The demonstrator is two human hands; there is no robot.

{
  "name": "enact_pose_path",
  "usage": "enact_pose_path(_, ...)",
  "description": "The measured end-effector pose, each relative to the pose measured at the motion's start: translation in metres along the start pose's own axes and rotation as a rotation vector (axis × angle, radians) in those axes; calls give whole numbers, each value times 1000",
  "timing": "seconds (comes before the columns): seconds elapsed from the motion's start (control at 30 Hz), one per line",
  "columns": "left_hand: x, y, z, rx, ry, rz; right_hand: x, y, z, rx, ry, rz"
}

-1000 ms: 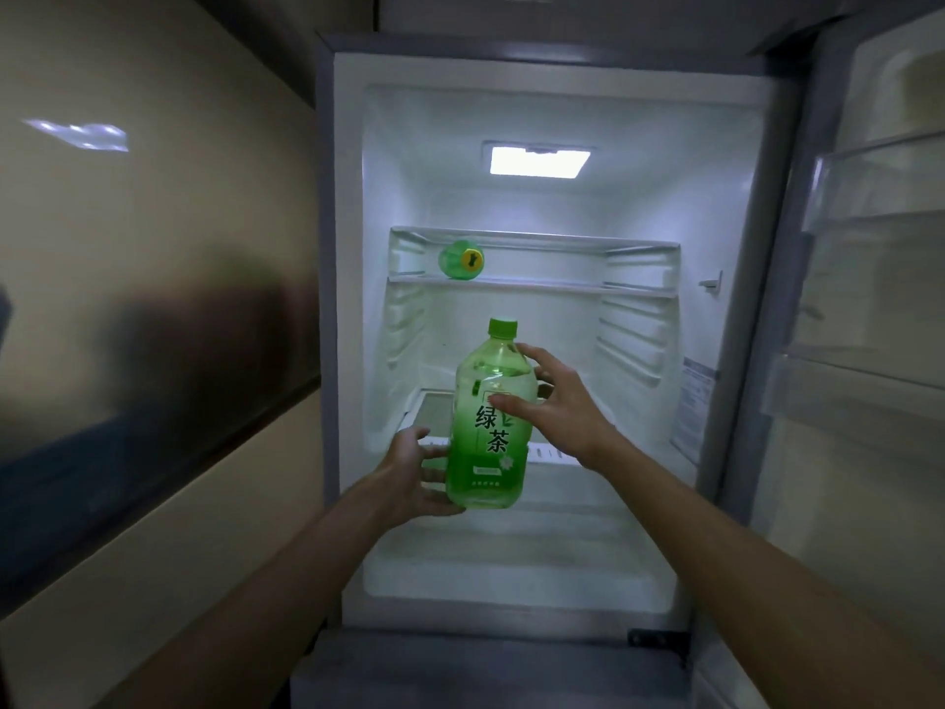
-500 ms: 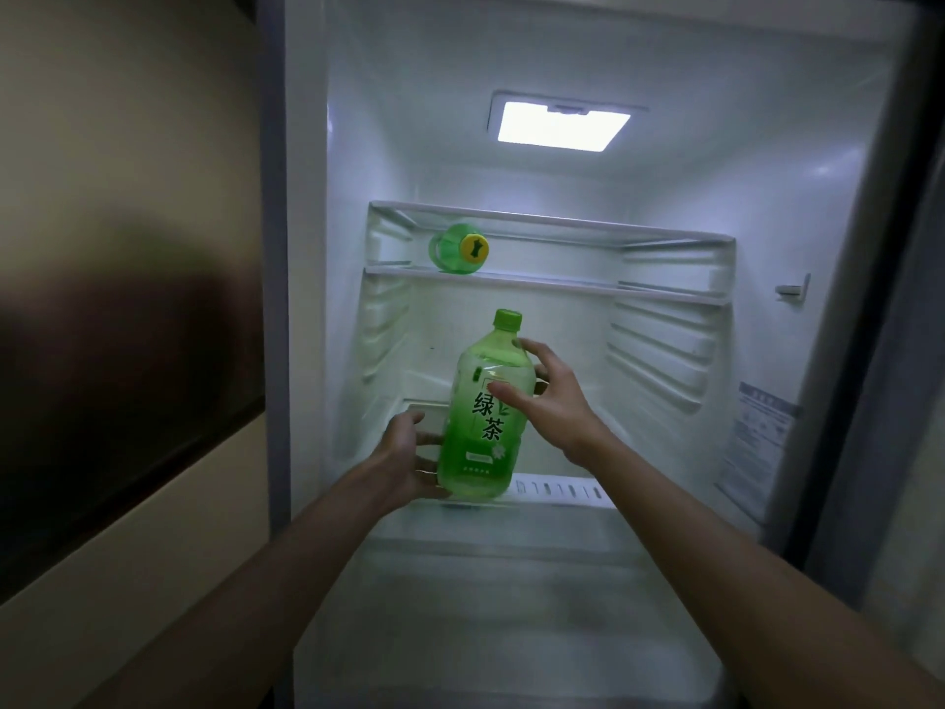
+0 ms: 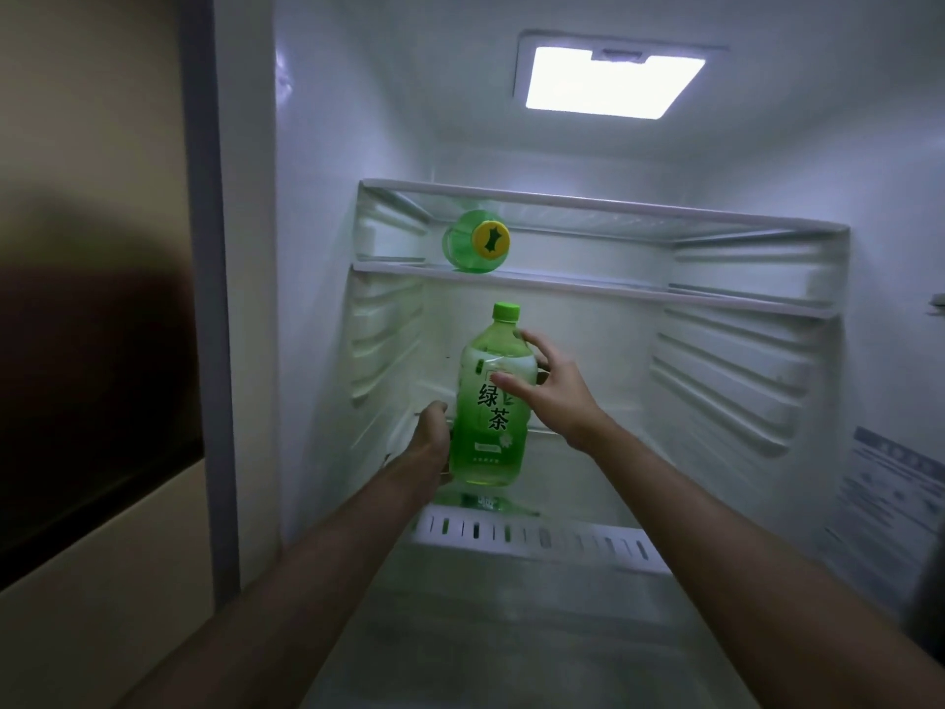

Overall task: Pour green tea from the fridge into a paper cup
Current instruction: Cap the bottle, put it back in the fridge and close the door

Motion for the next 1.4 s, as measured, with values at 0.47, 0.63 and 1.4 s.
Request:
enact_pose_path(0.47,7,12,36,59,71,-20,39,2,37,-22,5,9)
enact_pose_path(0.63,7,15,37,31,67,-16,48,0,38,-37,18,14)
enact_pose_path(1.4,15,12,-8,58,337,677,10,-12,-26,-22,242,-358)
Point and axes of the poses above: each hand's wrist, its own z-axis towards the middle knuckle, its own y-axis out of the palm, x = y × z, the point moved 6 cm from there along z, towards the middle knuckle, and after that the axes turned 6 degrees about z, right-handed, at the moved point
